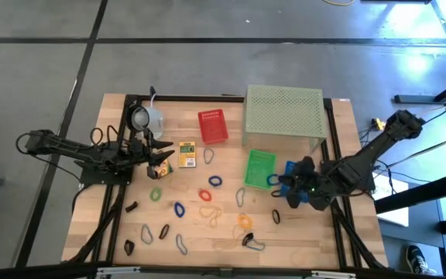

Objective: Pick & Place Office Desk Supplies
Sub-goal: Put the blue spring keychain into the blue bin

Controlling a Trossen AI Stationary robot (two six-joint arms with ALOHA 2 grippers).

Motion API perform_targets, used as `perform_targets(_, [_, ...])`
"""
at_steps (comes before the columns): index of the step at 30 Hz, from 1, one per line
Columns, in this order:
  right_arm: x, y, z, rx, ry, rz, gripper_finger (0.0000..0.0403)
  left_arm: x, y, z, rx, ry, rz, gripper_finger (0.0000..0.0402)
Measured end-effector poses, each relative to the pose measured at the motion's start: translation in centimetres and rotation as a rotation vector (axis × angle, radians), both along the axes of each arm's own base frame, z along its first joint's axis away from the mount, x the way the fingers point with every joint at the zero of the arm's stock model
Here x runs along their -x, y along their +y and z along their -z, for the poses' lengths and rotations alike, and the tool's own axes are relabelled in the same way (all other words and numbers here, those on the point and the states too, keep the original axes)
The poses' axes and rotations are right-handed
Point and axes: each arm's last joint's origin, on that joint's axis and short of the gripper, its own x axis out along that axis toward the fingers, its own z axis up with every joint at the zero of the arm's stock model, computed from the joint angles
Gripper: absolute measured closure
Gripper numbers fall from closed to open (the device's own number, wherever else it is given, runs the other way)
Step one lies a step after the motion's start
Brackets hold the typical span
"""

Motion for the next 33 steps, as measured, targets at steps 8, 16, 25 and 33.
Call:
perform_targets(8, [0.8, -1.6, 1.3, -0.171, 0.300, 0.046, 0.0383, 0.0, 0.0, 0.0, -0.001, 0.000, 0.000, 0.0270])
perform_targets(16, [2.9, -3.4, 2.1, -0.232, 0.549, 0.299, 0.0384, 0.0, 0.0, 0.0, -0.001, 0.000, 0.000, 0.0270])
perform_targets(25, [2.6, -3.6, 2.4, -0.284, 0.597, 0.337, 0.0374, 0.0, 0.0, 0.0, -0.001, 0.001, 0.000, 0.0270])
perform_targets(33, [1.8, -3.3, 3.5, -0.239, 0.651, 0.374, 0.0356, 0.0, 0.0, 0.0, -0.001, 0.001, 0.000, 0.0270])
